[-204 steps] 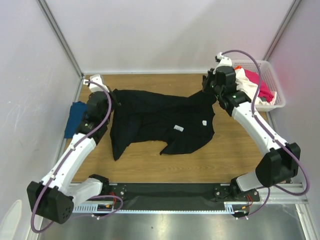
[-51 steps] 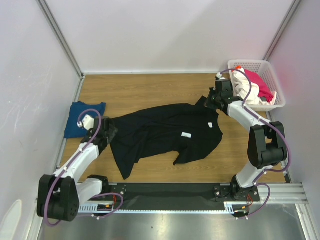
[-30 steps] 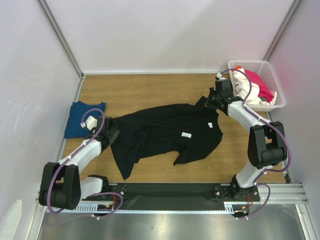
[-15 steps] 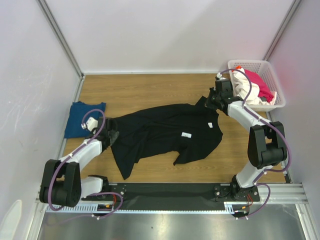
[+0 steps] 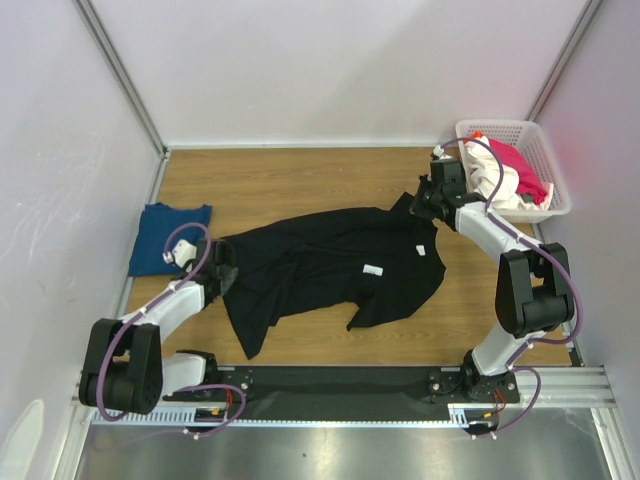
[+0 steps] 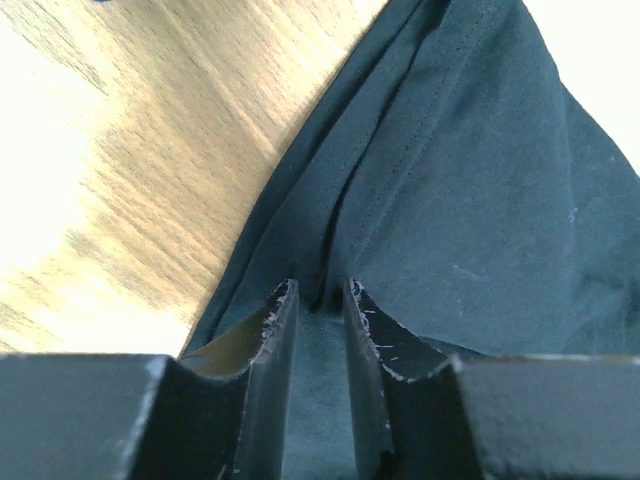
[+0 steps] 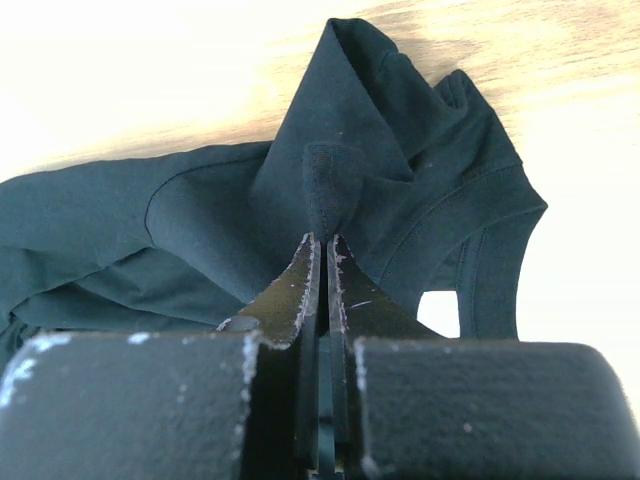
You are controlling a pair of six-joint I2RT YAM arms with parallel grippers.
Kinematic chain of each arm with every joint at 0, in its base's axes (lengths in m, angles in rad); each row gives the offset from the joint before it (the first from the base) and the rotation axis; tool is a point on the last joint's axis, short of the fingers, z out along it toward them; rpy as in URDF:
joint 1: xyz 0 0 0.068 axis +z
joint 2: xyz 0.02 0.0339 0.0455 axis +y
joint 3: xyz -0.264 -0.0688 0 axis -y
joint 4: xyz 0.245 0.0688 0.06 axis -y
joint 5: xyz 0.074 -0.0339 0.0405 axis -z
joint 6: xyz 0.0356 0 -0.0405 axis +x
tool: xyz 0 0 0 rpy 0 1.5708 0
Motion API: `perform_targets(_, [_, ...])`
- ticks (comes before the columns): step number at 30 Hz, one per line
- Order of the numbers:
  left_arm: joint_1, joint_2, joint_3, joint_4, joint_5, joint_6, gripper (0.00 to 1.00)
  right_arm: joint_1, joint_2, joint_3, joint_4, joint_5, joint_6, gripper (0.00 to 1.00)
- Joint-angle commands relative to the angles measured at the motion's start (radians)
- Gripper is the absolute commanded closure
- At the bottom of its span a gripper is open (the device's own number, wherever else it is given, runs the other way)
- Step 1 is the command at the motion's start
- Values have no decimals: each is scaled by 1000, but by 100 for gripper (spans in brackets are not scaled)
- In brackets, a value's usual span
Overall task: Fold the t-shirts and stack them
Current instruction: Flatten the tshirt out
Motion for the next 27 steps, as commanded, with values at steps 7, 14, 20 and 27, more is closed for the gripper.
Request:
perform_targets(7, [0, -18, 18, 22, -42, -4, 80, 1, -22, -4, 2, 16, 6, 100])
perform_targets(14, [2, -42, 24, 7, -52, -1, 81, 1, -24, -2, 4, 16, 4, 100])
perform_targets(20, [3, -50, 38, -1, -70, 14, 91, 1, -24, -4, 5, 16, 4, 100])
perform_targets(27, [3, -7, 70, 54, -67, 40, 100, 1, -22, -1, 10, 16, 6, 100])
